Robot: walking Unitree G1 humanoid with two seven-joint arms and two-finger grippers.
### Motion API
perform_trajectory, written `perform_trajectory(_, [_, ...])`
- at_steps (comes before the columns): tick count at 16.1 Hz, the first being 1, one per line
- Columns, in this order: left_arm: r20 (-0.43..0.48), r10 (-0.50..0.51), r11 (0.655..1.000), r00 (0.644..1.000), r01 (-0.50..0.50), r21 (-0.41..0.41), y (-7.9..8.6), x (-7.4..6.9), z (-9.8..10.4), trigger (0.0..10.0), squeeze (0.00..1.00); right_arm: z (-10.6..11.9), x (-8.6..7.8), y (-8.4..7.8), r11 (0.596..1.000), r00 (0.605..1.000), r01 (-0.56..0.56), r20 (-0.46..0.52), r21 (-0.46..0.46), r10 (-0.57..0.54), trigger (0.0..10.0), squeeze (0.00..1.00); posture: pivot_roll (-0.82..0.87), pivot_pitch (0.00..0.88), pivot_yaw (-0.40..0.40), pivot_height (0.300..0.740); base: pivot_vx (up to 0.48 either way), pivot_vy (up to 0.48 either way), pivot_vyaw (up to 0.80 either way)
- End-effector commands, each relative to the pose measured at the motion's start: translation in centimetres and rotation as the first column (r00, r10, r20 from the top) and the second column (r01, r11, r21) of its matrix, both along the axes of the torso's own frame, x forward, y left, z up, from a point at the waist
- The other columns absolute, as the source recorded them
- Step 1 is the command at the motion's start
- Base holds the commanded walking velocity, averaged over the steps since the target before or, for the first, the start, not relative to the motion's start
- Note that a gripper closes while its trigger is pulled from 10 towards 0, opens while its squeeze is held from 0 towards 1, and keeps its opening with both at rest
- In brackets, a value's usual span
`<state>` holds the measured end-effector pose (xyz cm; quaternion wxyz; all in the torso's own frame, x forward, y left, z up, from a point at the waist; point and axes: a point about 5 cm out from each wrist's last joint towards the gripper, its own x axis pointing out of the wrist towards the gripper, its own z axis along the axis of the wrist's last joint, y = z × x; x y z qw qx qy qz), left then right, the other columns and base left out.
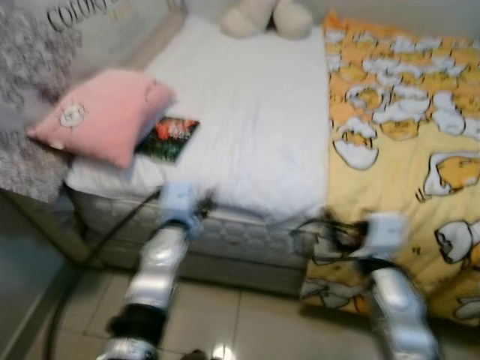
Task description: Clean up the room
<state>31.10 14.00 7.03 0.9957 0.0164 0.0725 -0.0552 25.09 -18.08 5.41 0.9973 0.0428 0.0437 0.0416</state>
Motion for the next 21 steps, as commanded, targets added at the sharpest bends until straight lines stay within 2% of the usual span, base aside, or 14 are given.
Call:
perform_trajectory(1, [0.023, -0.026, 1.0, 0.999, 0.026, -0.009, -0.8, 0.1, 0.3, 10.0, 0.0, -0.4, -0.4, -0.9, 0.999, 0.999, 0.048, -0.025, 0.013, -0.048, 10.0, 0.0, -0.02, 0.0, 0.027, 0.74, 0.0, 0.0, 0.48])
perform_trajectory(2, [0.019, -0.021, 1.0, 1.0, 0.021, -0.023, -0.7, 0.1, 0.3, 10.0, 0.0, -0.5, -0.4, -1.1, 0.997, 0.997, 0.073, -0.037, 0.009, -0.072, 10.0, 0.0, -0.01, 0.0, 0.029, 0.74, 0.0, 0.48, 0.0])
perform_trajectory(5, [0.019, -0.017, 1.0, 1.0, 0.017, -0.012, -0.4, 0.1, 0.2, 10.0, 0.0, -0.4, -0.2, -1.0, 0.998, 0.998, 0.055, -0.023, 0.013, -0.054, 10.0, 0.0, -0.01, 0.0, 0.03, 0.74, 0.0, 0.432, 0.23])
perform_trajectory(7, [0.008, 0.002, 1.0, 1.0, -0.002, 0.028, -0.1, 0.1, 0.0, 10.0, 0.0, -0.3, 0.2, -1.1, 0.998, 0.998, 0.064, -0.025, 0.019, -0.064, 10.0, 0.0, 0.0, 0.0, 0.023, 0.74, 0.0, 0.0, 0.56])
perform_trajectory(12, [0.015, 0.006, 0.997, 1.0, -0.008, 0.075, -0.9, -0.1, -0.2, 10.0, 0.0, -0.1, 0.7, -1.1, 0.999, 0.999, 0.046, -0.024, 0.02, -0.046, 10.0, 0.0, 0.0, 0.0, 0.004, 0.74, 0.0, -0.48, 0.54])
perform_trajectory(15, [0.049, -0.012, 0.985, 0.999, 0.004, 0.17, -1.7, 0.4, 0.4, 10.0, 0.0, 0.0, 1.4, -1.5, 0.999, 0.999, 0.029, -0.033, 0.026, -0.029, 10.0, 0.0, 0.01, 0.0, -0.004, 0.74, 0.0, -0.48, 0.52])
perform_trajectory(17, [0.039, -0.038, 0.975, 0.999, 0.028, 0.22, -2.0, 0.4, 0.4, 10.0, 0.0, -0.3, 1.2, -1.4, 0.999, 0.999, 0.036, -0.041, 0.038, -0.034, 10.0, 0.0, 0.01, 0.0, 0.012, 0.74, 0.0, -0.48, 0.52])
perform_trajectory(20, [0.025, -0.022, 0.974, 0.999, 0.015, 0.226, -1.7, 0.3, 0.3, 10.0, 0.0, -0.9, 0.8, -0.7, 0.998, 0.998, 0.029, -0.054, 0.055, -0.026, 10.0, 0.0, 0.02, 0.0, 0.015, 0.74, 0.0, -0.48, 0.52])
perform_trajectory(21, [0.007, 0.02, 0.975, 1.0, -0.021, 0.22, -1.1, 0.2, 0.1, 10.0, 0.0, -1.0, 0.6, -0.6, 0.998, 0.998, 0.024, -0.058, 0.058, -0.021, 10.0, 0.0, 0.02, 0.0, 0.015, 0.74, 0.0, -0.48, 0.52])
